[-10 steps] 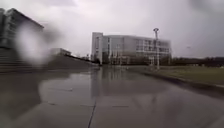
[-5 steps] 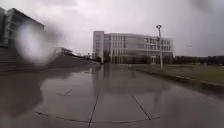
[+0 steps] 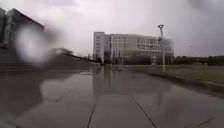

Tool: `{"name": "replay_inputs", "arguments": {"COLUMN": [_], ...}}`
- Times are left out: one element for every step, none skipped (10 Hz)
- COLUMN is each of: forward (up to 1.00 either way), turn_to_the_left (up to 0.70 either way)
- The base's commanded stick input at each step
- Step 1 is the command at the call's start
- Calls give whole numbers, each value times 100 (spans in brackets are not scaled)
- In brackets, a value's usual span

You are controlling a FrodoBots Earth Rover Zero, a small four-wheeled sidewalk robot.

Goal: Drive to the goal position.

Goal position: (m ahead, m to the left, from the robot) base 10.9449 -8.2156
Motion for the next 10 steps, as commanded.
{"name": "replay_inputs", "arguments": {"forward": [70, 70, 70, 70, 70, 70, 70, 70, 70, 70], "turn_to_the_left": [0, 0, 0, 0, 0, 0, 0, 0, 0, 0]}}
